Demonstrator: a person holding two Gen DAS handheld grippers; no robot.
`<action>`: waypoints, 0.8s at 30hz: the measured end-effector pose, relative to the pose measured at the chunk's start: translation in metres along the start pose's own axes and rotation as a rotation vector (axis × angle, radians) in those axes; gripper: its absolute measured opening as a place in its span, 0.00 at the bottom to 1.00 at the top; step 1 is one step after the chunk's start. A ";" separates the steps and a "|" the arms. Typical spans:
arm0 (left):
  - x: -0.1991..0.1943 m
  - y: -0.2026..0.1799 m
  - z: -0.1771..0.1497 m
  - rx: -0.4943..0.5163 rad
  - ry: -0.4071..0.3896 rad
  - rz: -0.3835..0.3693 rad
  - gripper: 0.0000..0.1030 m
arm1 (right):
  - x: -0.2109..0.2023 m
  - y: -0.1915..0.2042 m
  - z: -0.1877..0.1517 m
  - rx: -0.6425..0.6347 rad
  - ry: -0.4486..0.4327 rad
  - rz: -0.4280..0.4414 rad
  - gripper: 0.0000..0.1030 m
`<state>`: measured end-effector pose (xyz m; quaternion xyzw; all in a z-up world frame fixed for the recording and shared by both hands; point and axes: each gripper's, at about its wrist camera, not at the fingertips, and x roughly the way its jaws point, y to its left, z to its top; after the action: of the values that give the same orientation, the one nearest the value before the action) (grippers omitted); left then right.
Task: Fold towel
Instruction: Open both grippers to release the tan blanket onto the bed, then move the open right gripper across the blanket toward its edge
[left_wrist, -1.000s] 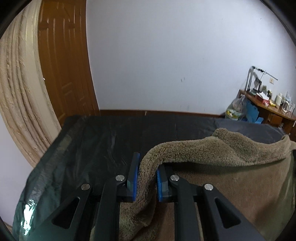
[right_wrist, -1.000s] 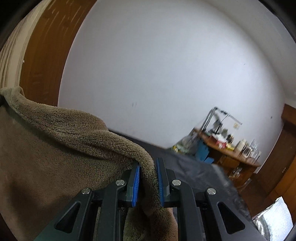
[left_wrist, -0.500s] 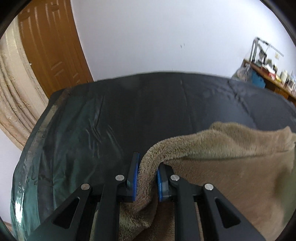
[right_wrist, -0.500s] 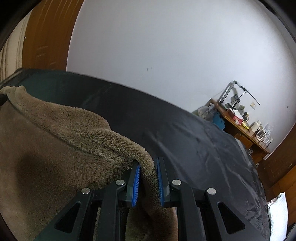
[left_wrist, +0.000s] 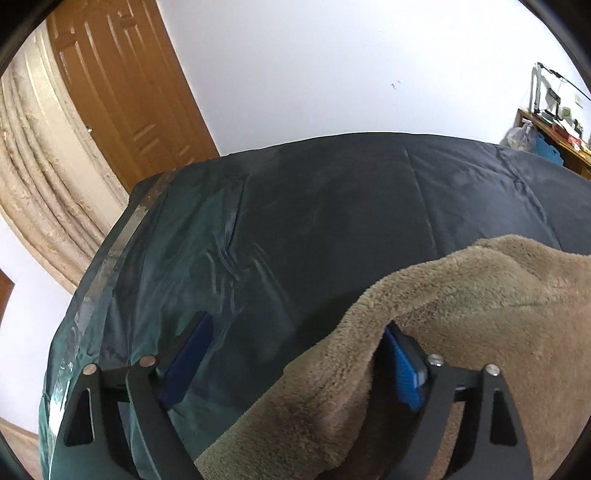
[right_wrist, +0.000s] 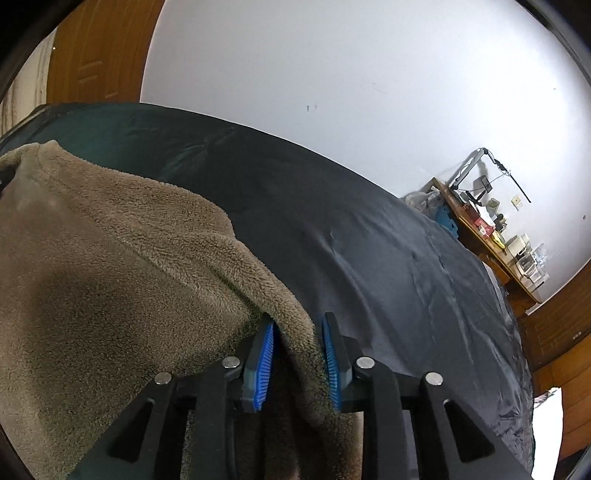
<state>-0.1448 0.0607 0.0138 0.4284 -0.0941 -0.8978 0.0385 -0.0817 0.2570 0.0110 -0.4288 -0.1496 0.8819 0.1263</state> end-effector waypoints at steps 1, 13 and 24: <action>-0.001 0.001 0.000 -0.008 0.006 -0.007 0.89 | -0.003 -0.004 -0.001 0.021 0.000 0.010 0.50; -0.037 0.012 -0.004 0.025 -0.033 -0.005 0.90 | -0.067 -0.031 -0.017 0.184 -0.053 0.156 0.68; -0.095 0.008 -0.053 0.137 -0.076 -0.071 0.90 | -0.125 0.007 -0.039 0.152 -0.043 0.452 0.73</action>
<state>-0.0440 0.0594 0.0549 0.3988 -0.1416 -0.9057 -0.0261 0.0237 0.2126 0.0754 -0.4218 0.0144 0.9054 -0.0454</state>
